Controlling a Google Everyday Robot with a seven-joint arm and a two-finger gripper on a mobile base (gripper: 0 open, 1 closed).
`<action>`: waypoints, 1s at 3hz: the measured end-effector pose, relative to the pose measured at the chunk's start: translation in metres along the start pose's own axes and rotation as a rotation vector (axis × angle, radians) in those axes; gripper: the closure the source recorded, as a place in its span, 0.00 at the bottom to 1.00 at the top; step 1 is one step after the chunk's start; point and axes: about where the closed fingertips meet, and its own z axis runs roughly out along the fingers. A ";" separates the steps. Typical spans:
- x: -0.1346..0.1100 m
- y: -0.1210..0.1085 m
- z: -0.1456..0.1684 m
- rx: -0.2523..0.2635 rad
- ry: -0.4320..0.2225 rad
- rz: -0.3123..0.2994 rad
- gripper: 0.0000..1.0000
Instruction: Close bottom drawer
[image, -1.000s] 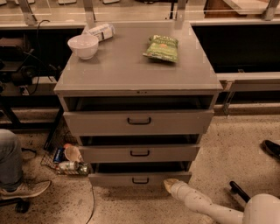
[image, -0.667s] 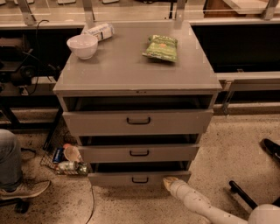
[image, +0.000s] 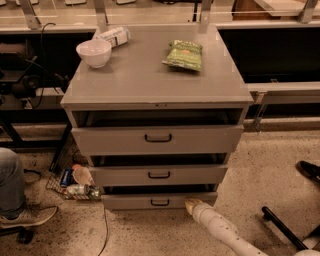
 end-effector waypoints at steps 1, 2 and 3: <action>-0.002 -0.004 0.001 -0.004 -0.004 0.004 1.00; -0.002 -0.004 0.000 -0.004 -0.004 0.004 1.00; -0.002 -0.004 0.000 -0.004 -0.004 0.004 1.00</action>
Offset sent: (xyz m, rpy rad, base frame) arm -0.0333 -0.0466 -0.0002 -0.0631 0.0697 -0.0347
